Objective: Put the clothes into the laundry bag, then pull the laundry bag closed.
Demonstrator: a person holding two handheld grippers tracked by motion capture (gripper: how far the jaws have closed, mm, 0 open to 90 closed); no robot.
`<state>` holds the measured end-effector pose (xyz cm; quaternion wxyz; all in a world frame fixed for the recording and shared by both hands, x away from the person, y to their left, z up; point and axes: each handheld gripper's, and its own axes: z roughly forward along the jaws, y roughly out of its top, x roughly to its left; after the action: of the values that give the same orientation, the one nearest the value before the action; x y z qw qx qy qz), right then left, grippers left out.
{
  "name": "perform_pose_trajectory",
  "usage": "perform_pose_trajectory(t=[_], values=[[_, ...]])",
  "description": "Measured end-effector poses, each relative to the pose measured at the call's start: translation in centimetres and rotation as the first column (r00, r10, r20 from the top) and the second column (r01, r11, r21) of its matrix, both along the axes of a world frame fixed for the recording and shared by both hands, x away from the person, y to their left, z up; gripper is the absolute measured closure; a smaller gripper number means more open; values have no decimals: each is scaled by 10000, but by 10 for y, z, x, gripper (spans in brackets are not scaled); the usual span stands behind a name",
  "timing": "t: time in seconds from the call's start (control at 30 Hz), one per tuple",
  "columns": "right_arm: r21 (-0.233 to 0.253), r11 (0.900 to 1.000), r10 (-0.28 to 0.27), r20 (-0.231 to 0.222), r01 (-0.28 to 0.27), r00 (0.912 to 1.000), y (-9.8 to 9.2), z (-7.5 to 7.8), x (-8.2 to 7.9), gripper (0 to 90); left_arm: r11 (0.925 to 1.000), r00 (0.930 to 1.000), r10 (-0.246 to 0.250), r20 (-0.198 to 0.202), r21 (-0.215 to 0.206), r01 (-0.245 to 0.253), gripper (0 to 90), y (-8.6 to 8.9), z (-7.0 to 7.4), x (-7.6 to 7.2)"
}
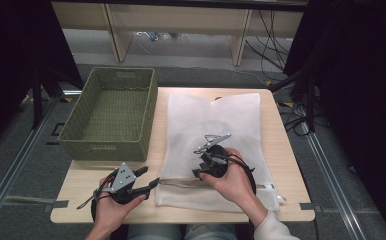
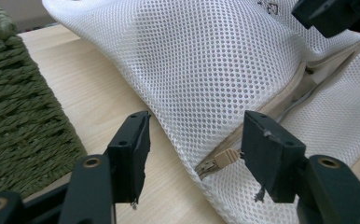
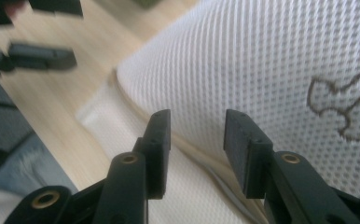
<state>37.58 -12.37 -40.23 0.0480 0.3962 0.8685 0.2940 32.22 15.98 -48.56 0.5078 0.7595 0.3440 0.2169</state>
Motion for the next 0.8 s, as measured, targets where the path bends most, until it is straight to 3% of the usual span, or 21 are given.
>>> perform_pose_trajectory(t=[0.1,0.17,0.27,0.33,0.5,0.53,0.57,0.67,0.8], values=[[320,9992,-254,104,251,9996,3,1,3,628,9998,9997,14,-228,-208,-19,400,1,-1,-1],[433,9986,-299,165,291,9994,5,-1,6,628,9983,9991,21,-415,-579,-45,407,0,-1,-1],[519,9976,-462,75,458,9989,4,-4,8,629,9980,9996,92,-278,-620,-109,385,1,-1,0],[512,9973,-529,85,524,9986,2,-6,10,629,9990,9999,66,-93,-433,-69,367,3,0,1],[666,9966,-492,74,486,9988,0,-6,13,626,9982,9997,223,-89,-549,-227,347,3,-3,0],[746,9952,-633,-121,640,9979,0,-5,12,625,9981,9997,252,-62,-568,-255,347,4,-4,1],[725,9956,-606,109,596,9981,-1,-6,14,624,9989,9999,162,44,-451,-159,347,5,-3,1],[727,9946,-740,-28,740,9973,-2,-5,14,621,9979,9992,372,-112,-531,-377,347,5,-3,0],[824,9923,-895,-362,922,9953,-2,-2,12,628,9988,9996,270,-9,-409,-270,347,5,-2,1]])
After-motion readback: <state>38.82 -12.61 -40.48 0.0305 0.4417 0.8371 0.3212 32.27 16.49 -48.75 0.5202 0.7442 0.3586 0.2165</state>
